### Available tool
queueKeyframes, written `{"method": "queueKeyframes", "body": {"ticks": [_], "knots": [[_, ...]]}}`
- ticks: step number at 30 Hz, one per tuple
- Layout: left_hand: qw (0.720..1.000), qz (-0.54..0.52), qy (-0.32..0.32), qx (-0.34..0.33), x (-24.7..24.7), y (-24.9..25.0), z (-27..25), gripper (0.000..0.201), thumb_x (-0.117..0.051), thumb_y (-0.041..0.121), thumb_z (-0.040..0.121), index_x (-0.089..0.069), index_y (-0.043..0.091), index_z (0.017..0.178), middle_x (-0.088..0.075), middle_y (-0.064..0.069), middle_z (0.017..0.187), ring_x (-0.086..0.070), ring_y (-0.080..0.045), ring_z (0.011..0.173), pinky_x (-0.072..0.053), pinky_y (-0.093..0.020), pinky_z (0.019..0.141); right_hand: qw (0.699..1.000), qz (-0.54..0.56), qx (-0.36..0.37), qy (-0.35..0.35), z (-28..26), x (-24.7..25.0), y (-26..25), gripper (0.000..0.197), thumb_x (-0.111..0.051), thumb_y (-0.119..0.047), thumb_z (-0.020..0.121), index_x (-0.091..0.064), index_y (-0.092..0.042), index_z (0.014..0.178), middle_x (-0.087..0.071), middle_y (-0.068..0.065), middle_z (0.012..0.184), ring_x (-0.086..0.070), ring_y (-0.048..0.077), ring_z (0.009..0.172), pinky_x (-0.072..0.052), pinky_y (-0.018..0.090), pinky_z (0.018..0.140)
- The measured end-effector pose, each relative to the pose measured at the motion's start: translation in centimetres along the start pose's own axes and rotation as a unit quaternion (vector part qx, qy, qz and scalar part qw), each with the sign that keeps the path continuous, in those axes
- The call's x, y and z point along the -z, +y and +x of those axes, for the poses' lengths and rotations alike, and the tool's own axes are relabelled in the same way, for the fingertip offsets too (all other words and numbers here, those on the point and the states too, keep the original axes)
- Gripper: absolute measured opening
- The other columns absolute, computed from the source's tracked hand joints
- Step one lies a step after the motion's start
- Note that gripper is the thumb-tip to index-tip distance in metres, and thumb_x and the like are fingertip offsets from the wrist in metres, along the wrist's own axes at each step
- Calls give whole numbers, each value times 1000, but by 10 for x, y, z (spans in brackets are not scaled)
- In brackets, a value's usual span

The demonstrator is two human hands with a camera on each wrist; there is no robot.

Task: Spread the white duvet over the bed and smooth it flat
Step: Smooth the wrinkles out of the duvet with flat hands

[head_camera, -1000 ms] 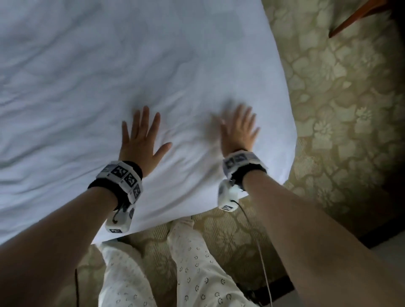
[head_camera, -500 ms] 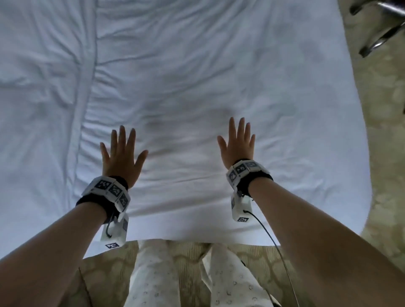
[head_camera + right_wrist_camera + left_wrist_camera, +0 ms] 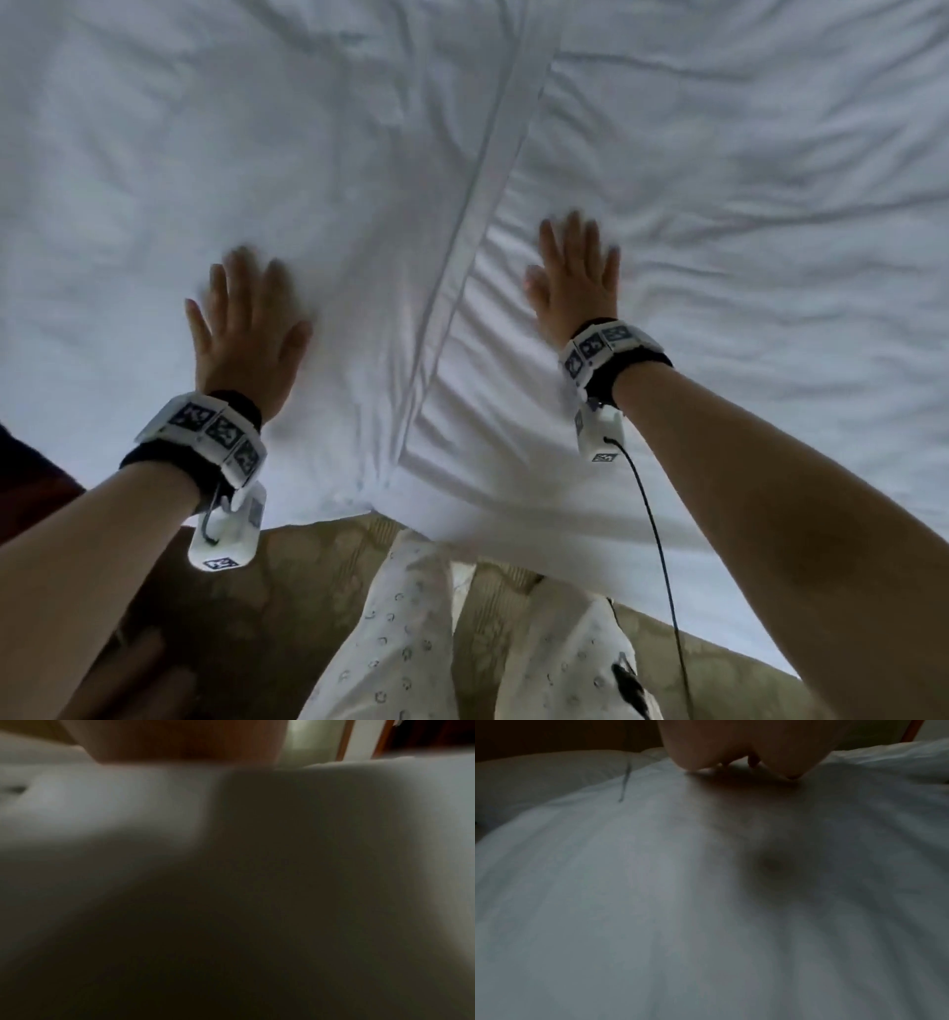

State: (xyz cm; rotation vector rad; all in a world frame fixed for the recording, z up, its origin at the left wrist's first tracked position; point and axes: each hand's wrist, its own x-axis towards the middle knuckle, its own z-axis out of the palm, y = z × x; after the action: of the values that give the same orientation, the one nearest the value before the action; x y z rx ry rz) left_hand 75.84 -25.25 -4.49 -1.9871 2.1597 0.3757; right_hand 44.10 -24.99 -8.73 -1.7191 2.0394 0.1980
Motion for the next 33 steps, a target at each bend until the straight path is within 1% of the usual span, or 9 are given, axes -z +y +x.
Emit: {"method": "queueKeyframes", "body": {"ticks": [2, 5, 10, 15, 19, 22, 26, 29, 33], "knots": [[1000, -4, 6, 1, -1, -23, 8, 64, -45, 33, 96, -17, 14, 150, -5, -17, 158, -3, -35, 147, 7, -47, 116, 997, -37, 50, -51, -13, -19, -35, 63, -26, -45, 97, -4, -20, 152, 5, 12, 159, 5, 35, 147, 0, 57, 117], [1000, -5, -14, -23, -1, -35, 15, 62, -40, 39, 96, -19, 15, 149, -6, -19, 158, -5, -36, 146, 31, -26, 106, 962, -69, 228, -136, -74, -58, -77, 69, -29, -52, 86, -42, -13, 141, -38, 15, 148, -26, 37, 141, -24, 60, 109], [999, -40, 3, -28, 0, -23, 32, 68, -18, 51, 90, -17, 18, 150, -4, -17, 158, -3, -34, 147, 35, -25, 101, 902, -129, 367, -189, -86, -53, -80, 59, -36, -50, 86, -60, -15, 126, -60, 8, 131, -42, 33, 130, -20, 51, 108], [997, -59, 34, -22, -5, -19, 42, 63, -26, 46, 94, -19, 17, 150, -7, -19, 158, -5, -36, 146, 35, -23, 101, 987, -117, 114, -2, -3, 16, -41, 64, -33, -40, 99, -8, -14, 152, 0, 6, 160, 0, 26, 148, 2, 43, 118], [997, -54, 56, 2, -16, -30, 26, 64, -24, 48, 94, -16, 18, 150, -6, -18, 158, -5, -35, 147, 34, -22, 102, 993, -115, -17, -22, 24, 19, -41, 71, -28, -45, 98, 4, -10, 151, 11, 12, 159, 9, 29, 147, 1, 45, 120], [996, -54, 50, 40, -28, -43, -4, 67, -18, 51, 92, -10, 19, 151, -1, -15, 159, 0, -33, 147, 34, -23, 103, 974, -157, 121, -113, -11, -21, -75, 79, -31, -51, 95, 0, -5, 150, 9, 16, 158, 10, 33, 147, 7, 47, 119], [996, -54, 35, 60, -41, -53, -52, 65, -21, 49, 94, -16, 16, 150, -6, -19, 158, -6, -36, 146, 33, -22, 105, 868, -198, 376, -257, -118, -70, -125, 83, -31, -58, 93, -11, 0, 149, -9, 18, 158, -1, 31, 147, 9, 43, 118], [993, -57, 47, 92, -46, -47, -80, 62, -35, 40, 96, -14, 19, 151, -3, -16, 159, -3, -35, 147, 30, -28, 108, 843, -222, 429, -236, -138, -80, -130, 84, -35, -59, 92, -22, 4, 145, -21, 19, 155, -13, 31, 146, 1, 40, 121], [982, -82, 39, 163, -45, -34, -103, 68, -42, 27, 96, -4, 19, 151, 5, -14, 159, 4, -32, 147, 5, -50, 116, 784, -178, 568, -178, -94, -60, -109, 51, -40, -44, 93, -69, -4, 106, -69, 11, 111, -65, 25, 106, -49, 35, 97]]}}
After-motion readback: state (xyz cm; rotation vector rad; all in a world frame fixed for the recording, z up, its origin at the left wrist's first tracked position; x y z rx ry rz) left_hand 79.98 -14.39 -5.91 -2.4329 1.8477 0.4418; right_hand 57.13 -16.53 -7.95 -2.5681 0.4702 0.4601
